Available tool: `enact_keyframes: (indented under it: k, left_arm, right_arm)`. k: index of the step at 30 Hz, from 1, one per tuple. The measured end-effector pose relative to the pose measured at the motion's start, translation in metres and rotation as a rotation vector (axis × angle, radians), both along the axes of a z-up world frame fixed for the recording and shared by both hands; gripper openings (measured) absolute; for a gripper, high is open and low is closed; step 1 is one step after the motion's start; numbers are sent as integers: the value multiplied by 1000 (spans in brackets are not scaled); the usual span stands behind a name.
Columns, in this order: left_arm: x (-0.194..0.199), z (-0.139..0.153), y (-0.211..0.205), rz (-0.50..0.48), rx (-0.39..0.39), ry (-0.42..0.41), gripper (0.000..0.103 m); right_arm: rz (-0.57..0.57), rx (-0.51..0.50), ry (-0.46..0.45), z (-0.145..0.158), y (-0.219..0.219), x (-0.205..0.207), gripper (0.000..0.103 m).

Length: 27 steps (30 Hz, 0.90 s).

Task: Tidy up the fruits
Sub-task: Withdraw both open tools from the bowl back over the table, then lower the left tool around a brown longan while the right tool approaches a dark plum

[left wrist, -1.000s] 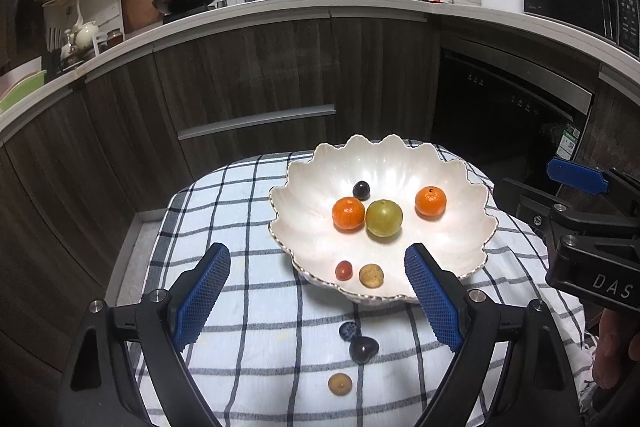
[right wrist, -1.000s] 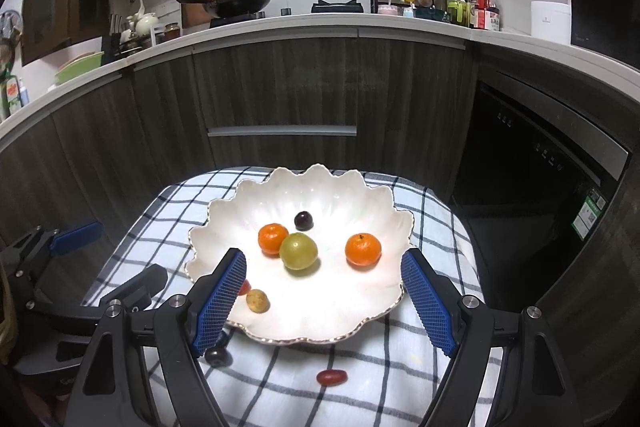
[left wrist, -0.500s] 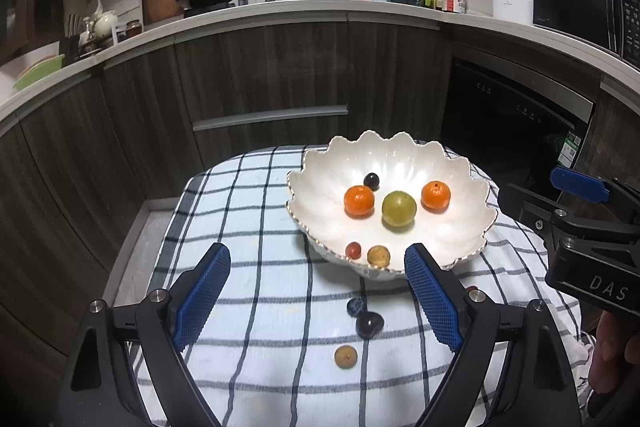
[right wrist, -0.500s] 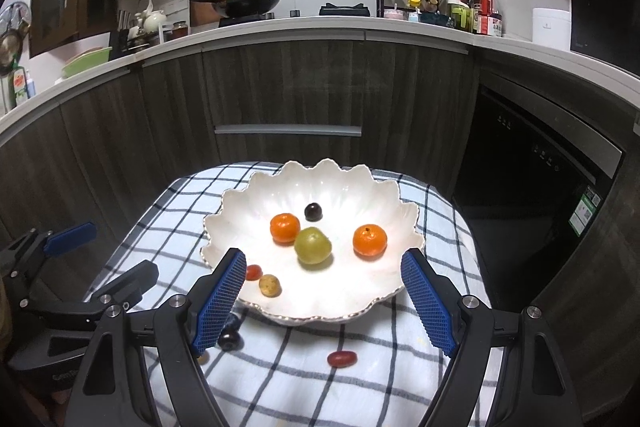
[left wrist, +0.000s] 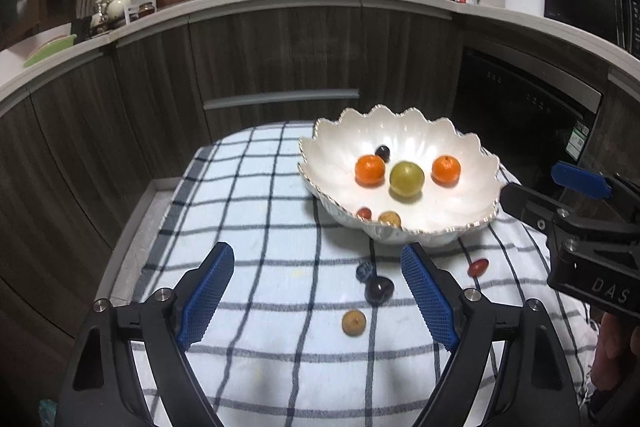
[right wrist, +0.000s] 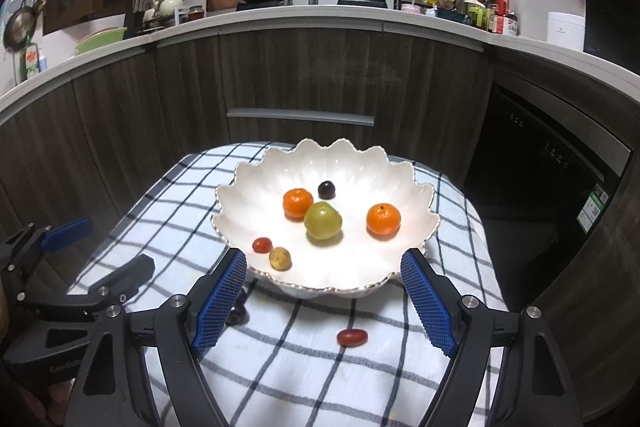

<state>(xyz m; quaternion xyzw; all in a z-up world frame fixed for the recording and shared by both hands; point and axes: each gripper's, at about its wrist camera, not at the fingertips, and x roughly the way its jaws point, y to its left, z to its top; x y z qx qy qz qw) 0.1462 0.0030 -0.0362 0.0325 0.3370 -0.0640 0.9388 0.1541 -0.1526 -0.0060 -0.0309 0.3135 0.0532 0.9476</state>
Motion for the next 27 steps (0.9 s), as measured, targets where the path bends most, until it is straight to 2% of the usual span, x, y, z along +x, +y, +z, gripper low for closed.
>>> enact_keyframes:
  k: [9, 15, 20, 23, 27]
  left_arm:
    - [-6, -26, -1, -19, -1, 41, 85]
    - [-5, -45, -1, -21, -4, 77, 79]
    - [-4, -58, -7, -40, 0, 105, 71]
    - [-3, -66, -11, -49, 8, 121, 68]
    - [0, -74, -14, -46, 7, 142, 67]
  right_arm:
    - [51, 11, 32, -17, 6, -1, 80]
    - [87, 26, 77, -33, 13, 3, 70]
    - [144, 39, 110, -45, 21, 7, 70]
    - [182, 41, 129, -51, 28, 10, 66]
    - [214, 54, 159, -60, 33, 18, 62]
